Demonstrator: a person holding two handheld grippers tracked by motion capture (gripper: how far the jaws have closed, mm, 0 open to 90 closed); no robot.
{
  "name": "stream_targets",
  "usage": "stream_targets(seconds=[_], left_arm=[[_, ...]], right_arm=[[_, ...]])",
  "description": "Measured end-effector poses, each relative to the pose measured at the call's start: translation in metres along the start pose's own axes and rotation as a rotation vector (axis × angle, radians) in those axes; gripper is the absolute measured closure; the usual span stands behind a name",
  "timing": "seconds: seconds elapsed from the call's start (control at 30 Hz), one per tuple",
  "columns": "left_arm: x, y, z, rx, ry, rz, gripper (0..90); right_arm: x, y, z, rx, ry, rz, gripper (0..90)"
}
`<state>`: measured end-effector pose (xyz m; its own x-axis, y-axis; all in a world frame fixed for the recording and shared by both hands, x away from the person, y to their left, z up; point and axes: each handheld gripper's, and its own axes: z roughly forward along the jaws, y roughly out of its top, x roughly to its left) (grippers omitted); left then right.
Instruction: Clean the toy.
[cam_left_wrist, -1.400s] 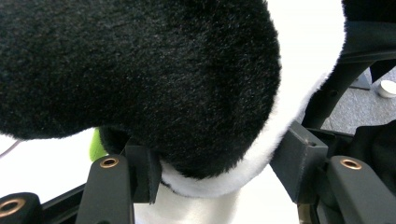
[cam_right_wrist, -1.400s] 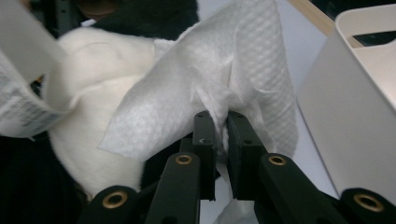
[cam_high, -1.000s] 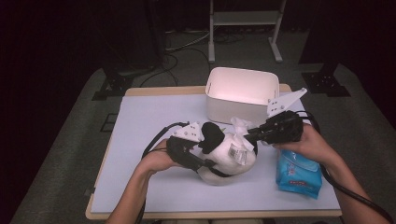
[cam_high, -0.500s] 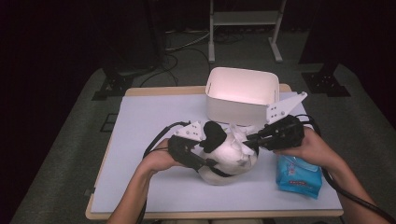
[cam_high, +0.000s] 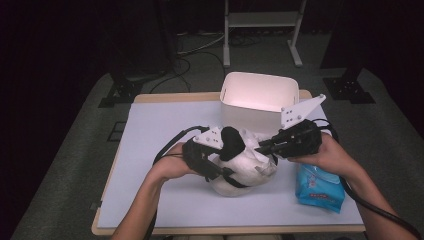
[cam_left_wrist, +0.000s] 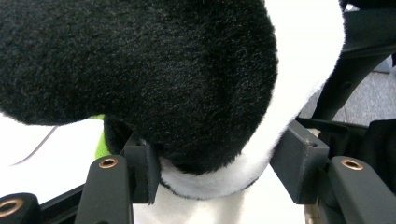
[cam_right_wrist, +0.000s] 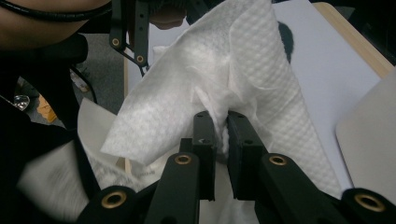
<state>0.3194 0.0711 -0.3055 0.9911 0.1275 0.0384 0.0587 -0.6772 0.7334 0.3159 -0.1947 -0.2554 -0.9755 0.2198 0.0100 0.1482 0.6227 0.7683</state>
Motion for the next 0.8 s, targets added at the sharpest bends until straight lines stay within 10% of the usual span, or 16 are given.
stream_targets(seconds=[0.8], left_arm=[[-0.001,0.009,0.016,-0.007,-0.018,-0.001,40.3]], right_arm=[[-0.005,-0.002,0.002,0.052,-0.026,0.018,81.4]])
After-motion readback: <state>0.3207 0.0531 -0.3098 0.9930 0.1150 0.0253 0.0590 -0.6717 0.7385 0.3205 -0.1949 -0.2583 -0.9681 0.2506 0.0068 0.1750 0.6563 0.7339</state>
